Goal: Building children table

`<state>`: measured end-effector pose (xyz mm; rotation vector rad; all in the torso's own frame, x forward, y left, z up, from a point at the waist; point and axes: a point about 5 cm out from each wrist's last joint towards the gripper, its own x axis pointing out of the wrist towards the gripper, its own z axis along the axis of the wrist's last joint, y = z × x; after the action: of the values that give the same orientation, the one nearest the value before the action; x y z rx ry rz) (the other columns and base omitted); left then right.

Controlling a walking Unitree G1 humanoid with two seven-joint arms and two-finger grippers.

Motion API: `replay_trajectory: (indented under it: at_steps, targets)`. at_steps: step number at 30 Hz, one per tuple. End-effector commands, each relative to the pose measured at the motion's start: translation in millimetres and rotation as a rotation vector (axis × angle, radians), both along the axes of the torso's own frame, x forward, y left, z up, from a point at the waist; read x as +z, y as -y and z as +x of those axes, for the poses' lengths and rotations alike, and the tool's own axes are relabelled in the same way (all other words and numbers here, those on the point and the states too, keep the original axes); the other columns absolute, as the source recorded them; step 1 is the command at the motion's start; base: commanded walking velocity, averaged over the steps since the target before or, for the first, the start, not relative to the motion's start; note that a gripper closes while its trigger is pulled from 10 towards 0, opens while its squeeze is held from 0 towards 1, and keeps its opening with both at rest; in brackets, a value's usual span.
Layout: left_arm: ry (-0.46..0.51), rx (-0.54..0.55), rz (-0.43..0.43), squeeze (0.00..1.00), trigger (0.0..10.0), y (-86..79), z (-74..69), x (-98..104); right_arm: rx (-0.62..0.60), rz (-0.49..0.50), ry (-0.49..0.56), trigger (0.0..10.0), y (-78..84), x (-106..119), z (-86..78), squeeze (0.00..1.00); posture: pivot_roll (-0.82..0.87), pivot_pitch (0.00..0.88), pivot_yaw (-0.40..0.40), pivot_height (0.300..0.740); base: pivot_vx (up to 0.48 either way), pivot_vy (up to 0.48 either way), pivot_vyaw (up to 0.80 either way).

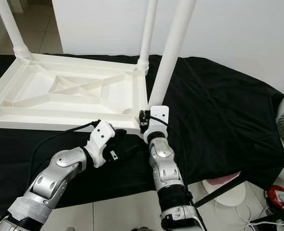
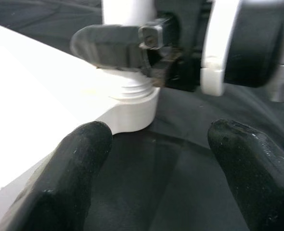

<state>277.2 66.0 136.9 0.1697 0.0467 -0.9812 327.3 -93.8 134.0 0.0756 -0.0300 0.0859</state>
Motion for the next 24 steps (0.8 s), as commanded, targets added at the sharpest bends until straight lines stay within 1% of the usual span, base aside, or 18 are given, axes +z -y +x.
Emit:
replay_trajectory:
  at_steps: [1,5,6,7,8,12,14,15,16,17,24]
  targets:
    - [-0.006,0.018,0.004,0.0,10.0,1.9,1.4,0.4,0.005,-0.001,-0.091,10.0,0.0,-18.2,-5.1,0.0,0.08,0.038,-0.107,0.74,0.0,0.0,0.0]
    - [-0.017,0.022,0.007,0.0,10.0,1.9,1.6,-0.3,0.023,0.007,-0.087,10.0,0.1,-16.3,-6.4,0.0,0.08,0.032,-0.11,0.74,0.0,0.0,0.0]
    - [-0.02,0.023,0.01,0.0,10.0,1.9,1.8,-0.8,0.019,0.002,-0.078,10.0,2.9,-15.5,-7.1,1.0,0.09,0.025,-0.113,0.74,0.0,0.0,0.0]
    - [-0.02,0.023,0.01,0.0,10.0,1.9,1.8,-0.8,0.019,0.002,-0.078,10.0,2.9,-15.5,-7.1,1.0,0.09,0.025,-0.113,0.74,0.0,0.0,0.0]
    - [-0.018,0.03,0.014,0.0,10.0,1.4,2.2,-0.8,-0.006,0.004,-0.063,10.0,8.5,-13.5,-9.1,1.0,0.09,0.019,-0.113,0.74,0.0,0.0,0.0]
    - [-0.018,0.03,0.014,0.0,10.0,1.4,2.2,-0.8,-0.006,0.004,-0.063,10.0,8.5,-13.5,-9.1,1.0,0.09,0.019,-0.113,0.74,0.0,0.0,0.0]
    - [-0.007,0.036,0.015,0.0,10.0,0.0,2.4,-0.3,-0.006,0.016,-0.042,10.0,14.5,-12.2,-12.4,1.0,0.09,0.015,-0.112,0.74,0.0,0.0,0.0]
    - [-0.007,0.036,0.015,0.0,10.0,0.0,2.4,-0.3,-0.006,0.016,-0.042,10.0,14.5,-12.2,-12.4,1.0,0.09,0.015,-0.112,0.74,0.0,0.0,0.0]
    - [0.023,0.044,0.023,0.0,10.0,-1.1,3.0,1.1,-0.001,0.005,-0.034,10.0,22.2,-14.2,-15.8,1.0,0.09,0.013,-0.113,0.74,0.0,0.0,0.0]
    - [0.035,0.05,0.028,0.0,10.0,-1.5,3.2,1.5,-0.003,-0.007,-0.031,10.0,26.6,-15.2,-17.4,1.0,0.09,0.013,-0.113,0.74,0.0,0.0,0.0]
    - [0.035,0.05,0.028,0.0,10.0,-1.5,3.2,1.5,-0.003,-0.007,-0.031,10.0,26.6,-15.2,-17.4,1.0,0.09,0.013,-0.113,0.74,0.0,0.0,0.0]
